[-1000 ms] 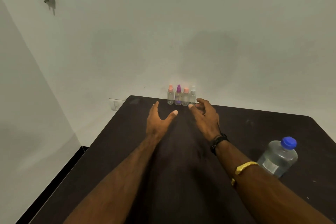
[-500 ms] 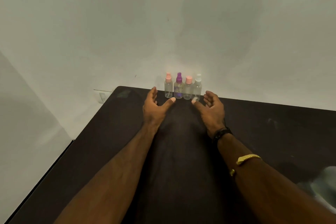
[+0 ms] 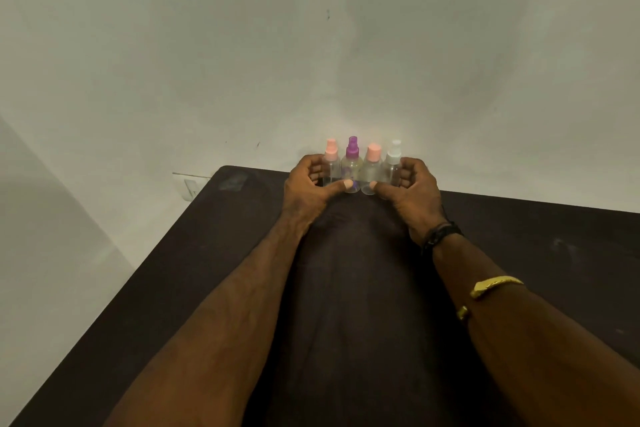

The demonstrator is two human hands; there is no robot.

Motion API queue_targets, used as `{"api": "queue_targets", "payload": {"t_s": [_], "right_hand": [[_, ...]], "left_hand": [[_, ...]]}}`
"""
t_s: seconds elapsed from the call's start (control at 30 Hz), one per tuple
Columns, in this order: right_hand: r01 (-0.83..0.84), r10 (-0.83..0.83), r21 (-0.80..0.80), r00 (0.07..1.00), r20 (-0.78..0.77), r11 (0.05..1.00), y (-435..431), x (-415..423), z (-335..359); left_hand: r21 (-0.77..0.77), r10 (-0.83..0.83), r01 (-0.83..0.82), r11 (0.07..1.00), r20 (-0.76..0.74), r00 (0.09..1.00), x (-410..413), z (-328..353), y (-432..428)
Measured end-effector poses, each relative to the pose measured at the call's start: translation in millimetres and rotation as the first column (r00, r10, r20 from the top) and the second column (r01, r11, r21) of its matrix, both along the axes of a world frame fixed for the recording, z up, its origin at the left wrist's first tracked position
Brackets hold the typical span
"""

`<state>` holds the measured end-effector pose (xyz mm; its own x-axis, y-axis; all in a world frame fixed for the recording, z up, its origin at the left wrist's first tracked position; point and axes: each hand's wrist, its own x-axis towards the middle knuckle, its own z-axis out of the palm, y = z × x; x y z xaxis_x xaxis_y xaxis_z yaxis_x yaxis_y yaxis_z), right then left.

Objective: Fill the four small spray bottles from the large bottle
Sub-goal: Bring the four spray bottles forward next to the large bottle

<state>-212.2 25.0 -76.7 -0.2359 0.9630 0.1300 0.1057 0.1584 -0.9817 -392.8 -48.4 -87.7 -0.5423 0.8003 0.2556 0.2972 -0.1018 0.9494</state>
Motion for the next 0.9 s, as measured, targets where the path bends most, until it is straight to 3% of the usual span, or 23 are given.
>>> {"api": "queue_targets", "payload": {"t_s": [0.27, 0.6, 0.9], "right_hand": [[-0.089, 0.09, -0.031, 0.995, 0.045, 0.996, 5.1, -0.5, 0.4], [-0.062, 0.062, -0.004, 0.992, 0.106, 0.998, 2.2, -2.6, 3.0], [-0.046, 0.046, -0.015, 0.999, 0.024, 0.999, -23.9, 6.3, 4.5]], "left_hand": [[-0.049, -0.083, 0.081, 0.995, -0.026, 0.996, -0.6, 1.7, 3.0], [-0.077, -0.022, 0.022, 0.997, 0.002, 1.0, 9.8, 0.6, 13.0], [-0.068, 0.032, -0.023, 0.997, 0.131, 0.991, 29.0, 6.6, -10.6]]}}
